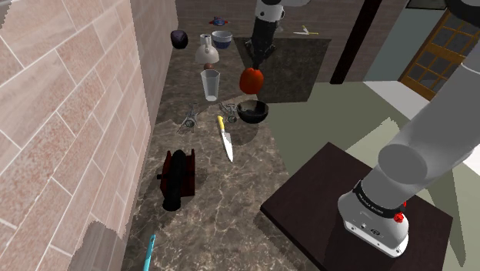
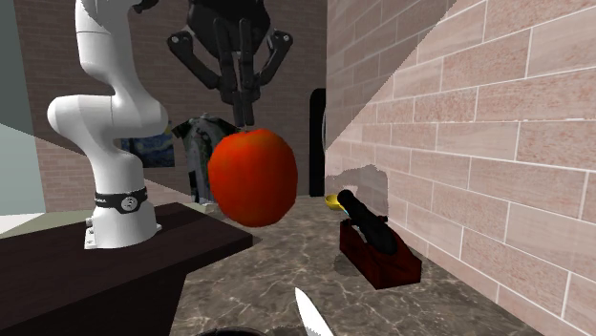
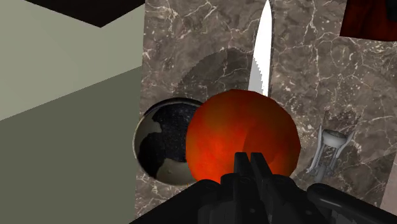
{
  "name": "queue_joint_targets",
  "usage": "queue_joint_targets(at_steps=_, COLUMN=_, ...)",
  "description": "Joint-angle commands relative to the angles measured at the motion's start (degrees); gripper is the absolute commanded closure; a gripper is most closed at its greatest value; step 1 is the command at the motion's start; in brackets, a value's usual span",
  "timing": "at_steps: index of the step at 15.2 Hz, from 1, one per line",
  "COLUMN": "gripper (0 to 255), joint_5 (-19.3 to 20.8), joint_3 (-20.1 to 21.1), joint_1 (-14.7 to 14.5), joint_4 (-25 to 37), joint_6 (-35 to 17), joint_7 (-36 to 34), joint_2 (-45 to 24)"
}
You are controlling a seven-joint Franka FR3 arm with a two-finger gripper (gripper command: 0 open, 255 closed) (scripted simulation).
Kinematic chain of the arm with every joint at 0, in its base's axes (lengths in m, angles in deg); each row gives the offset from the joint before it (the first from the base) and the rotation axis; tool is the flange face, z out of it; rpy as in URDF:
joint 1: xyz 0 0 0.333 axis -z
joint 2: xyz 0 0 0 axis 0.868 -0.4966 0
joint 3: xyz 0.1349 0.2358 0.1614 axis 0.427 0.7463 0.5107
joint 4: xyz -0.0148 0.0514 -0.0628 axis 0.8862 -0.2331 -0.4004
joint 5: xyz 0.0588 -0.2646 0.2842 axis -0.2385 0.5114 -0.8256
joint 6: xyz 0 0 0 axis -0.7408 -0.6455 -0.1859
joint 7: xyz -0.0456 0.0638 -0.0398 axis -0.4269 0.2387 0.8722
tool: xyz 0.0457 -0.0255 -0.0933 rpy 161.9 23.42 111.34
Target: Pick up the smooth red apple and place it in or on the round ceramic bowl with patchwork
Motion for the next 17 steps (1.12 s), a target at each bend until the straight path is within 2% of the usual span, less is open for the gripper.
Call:
queue_joint_targets(at_steps=1, gripper=255, joint_5=0.49, joint_3=-0.88, joint_1=0.93, joint_4=3.37, joint_6=1.34, joint_7=1.59, joint_2=-2.27)
queue_joint_targets(at_steps=6, gripper=255, joint_5=1.57, joint_3=-2.83, joint_1=3.13, joint_4=13.83, joint_6=5.67, joint_7=5.24, joint_2=-8.91)
queue_joint_targets(at_steps=17, gripper=255, joint_5=1.58, joint_3=-2.87, joint_1=3.08, joint_4=7.21, joint_6=-2.30, joint_7=5.88, joint_2=-10.31)
